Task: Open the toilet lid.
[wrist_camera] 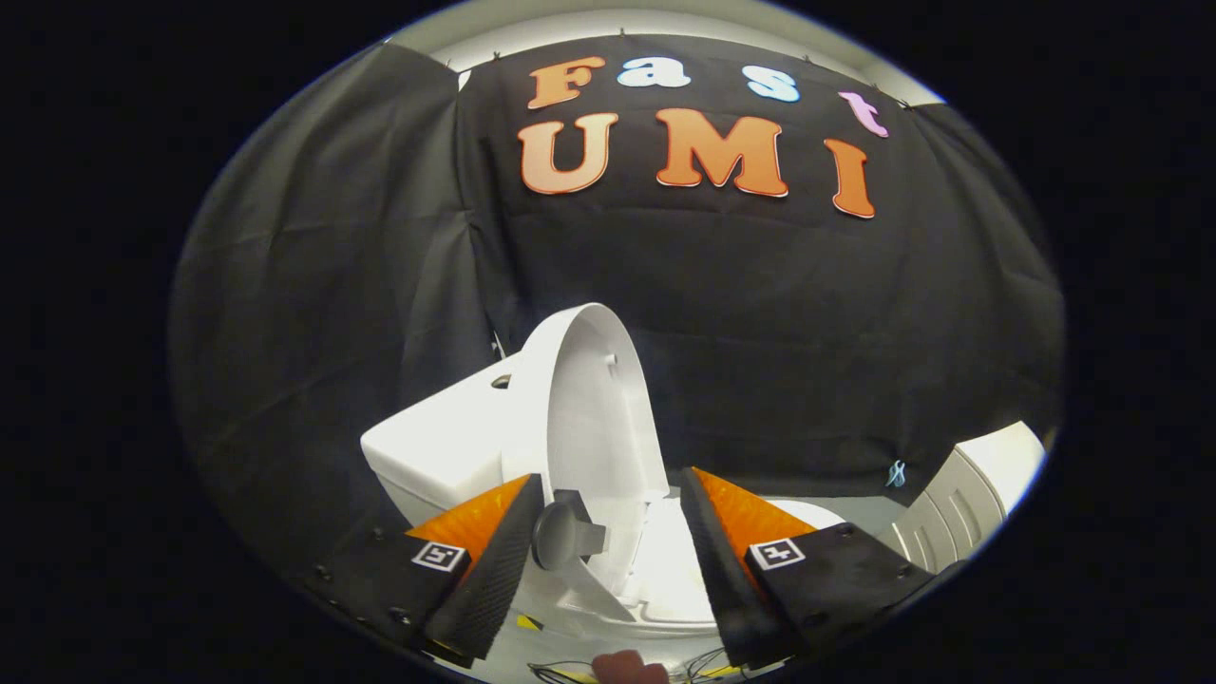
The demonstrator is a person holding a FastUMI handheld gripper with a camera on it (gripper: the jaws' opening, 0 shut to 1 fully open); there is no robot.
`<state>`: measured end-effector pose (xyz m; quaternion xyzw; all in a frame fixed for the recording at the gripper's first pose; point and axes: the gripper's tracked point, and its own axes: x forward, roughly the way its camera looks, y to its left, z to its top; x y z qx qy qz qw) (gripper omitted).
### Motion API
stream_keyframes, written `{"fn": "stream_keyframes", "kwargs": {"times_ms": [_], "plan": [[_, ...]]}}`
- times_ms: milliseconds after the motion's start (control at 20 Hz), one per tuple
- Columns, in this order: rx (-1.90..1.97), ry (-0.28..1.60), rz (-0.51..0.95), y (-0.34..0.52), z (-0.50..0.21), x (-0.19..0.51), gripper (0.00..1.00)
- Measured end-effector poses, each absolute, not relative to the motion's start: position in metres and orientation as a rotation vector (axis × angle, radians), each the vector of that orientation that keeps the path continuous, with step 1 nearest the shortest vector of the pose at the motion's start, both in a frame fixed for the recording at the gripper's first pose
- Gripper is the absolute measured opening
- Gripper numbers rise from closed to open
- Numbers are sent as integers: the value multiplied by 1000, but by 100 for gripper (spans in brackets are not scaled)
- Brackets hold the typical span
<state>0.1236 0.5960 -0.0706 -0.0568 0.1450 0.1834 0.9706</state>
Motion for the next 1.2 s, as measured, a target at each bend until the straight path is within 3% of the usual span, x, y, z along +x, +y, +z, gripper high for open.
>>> {"fn": "stream_keyframes", "kwargs": {"times_ms": [150, 350, 1200], "plan": [[-84, 247, 391, 575, -49, 124, 97], [-138, 106, 338, 518, -4, 139, 97], [-45, 50, 78, 195, 89, 133, 97]]}}
